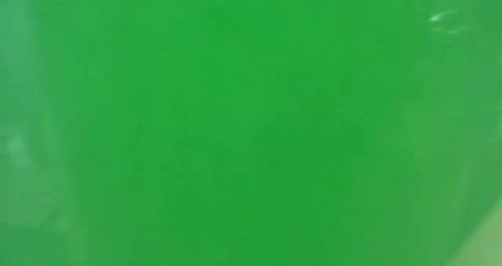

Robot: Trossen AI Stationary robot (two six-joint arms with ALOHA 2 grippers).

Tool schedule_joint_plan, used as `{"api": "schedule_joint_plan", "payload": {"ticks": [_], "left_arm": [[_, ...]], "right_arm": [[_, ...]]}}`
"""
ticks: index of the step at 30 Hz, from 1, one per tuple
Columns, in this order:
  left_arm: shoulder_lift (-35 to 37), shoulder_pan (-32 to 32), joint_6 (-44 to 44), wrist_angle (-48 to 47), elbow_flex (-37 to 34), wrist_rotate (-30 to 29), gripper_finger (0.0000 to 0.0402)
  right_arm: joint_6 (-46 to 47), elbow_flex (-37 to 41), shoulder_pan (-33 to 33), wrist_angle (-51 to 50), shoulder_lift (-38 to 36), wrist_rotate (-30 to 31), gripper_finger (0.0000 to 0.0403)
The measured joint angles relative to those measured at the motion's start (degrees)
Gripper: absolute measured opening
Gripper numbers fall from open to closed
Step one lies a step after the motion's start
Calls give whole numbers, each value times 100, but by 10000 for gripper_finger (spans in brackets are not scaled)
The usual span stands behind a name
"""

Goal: Pick & Place Mini bowls
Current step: Stack the right blue bowl on top of the blue bowl on the shelf

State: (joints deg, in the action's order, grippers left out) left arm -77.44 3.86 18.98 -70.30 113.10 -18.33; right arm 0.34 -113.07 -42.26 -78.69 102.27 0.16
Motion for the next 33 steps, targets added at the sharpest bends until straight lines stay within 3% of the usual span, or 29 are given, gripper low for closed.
{"api": "schedule_joint_plan", "payload": {"ticks": [7,13,23,33], "left_arm": [[-1,2,-69,-2,0,-2,62],[-1,2,-109,-2,0,-2,62],[-1,0,-111,-2,0,-4,62],[-1,1,-34,-1,0,-2,62]], "right_arm": [[178,-713,76,-1133,-235,-19,119],[999,-701,521,-1120,-874,-334,105],[2656,266,2149,-1132,-2178,-321,87],[5481,2065,4017,-1138,-2959,-253,84]]}}
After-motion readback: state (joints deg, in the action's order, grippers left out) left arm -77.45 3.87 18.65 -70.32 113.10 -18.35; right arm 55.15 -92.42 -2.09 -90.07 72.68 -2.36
